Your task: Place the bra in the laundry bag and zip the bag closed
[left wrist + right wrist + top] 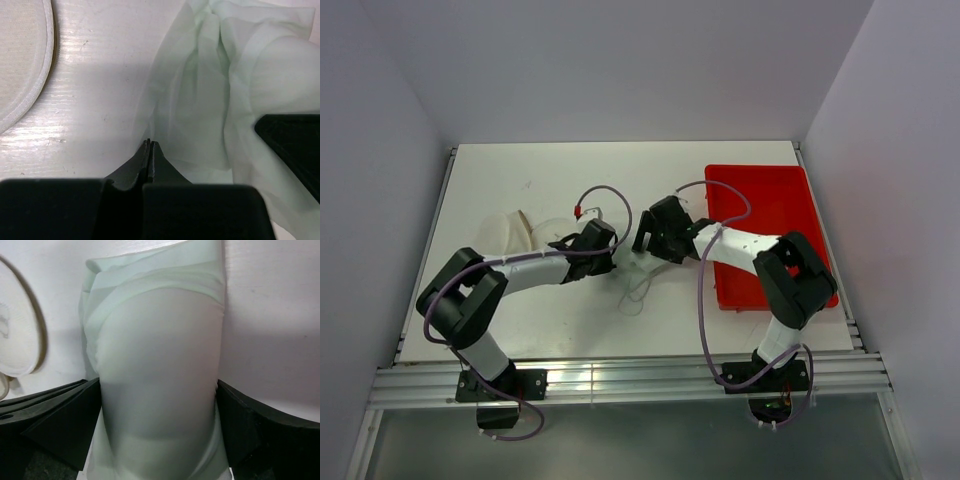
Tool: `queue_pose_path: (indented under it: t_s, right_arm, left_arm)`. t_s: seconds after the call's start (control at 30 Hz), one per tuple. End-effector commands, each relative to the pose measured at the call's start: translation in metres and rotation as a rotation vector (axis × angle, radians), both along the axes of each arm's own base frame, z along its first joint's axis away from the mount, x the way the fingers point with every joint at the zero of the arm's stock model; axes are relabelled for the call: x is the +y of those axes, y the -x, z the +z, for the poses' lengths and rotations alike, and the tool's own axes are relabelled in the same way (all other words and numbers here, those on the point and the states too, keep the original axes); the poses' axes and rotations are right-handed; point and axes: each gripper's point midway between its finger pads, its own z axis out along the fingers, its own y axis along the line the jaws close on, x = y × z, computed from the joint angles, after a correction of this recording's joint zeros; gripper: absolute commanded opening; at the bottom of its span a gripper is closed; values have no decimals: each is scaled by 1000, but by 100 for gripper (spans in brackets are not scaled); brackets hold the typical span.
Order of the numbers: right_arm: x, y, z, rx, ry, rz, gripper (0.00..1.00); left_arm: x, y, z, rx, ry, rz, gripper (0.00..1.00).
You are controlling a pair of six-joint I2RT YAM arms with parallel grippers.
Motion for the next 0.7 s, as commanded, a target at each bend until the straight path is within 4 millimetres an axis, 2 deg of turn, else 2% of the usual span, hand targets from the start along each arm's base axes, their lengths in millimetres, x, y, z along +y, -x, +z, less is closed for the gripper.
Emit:
queue_pose_path:
  t_s: [0.0,0.37,0.57,0.67]
  right_arm:
    - [-1,-8,14,-57,41,-3,96]
    - [4,-10,36,-92,36,-17,100]
    - [-1,-9,55,-140,208,-17,100]
    - [2,-9,69,-185,222,-6,100]
  left_arm:
    - [0,-5,22,-41,25,7,0]
    - [-1,-4,6,2,51,11,0]
    - [-3,-5,-1,14,57,9,0]
    - [-4,-5,-1,16,60,9,0]
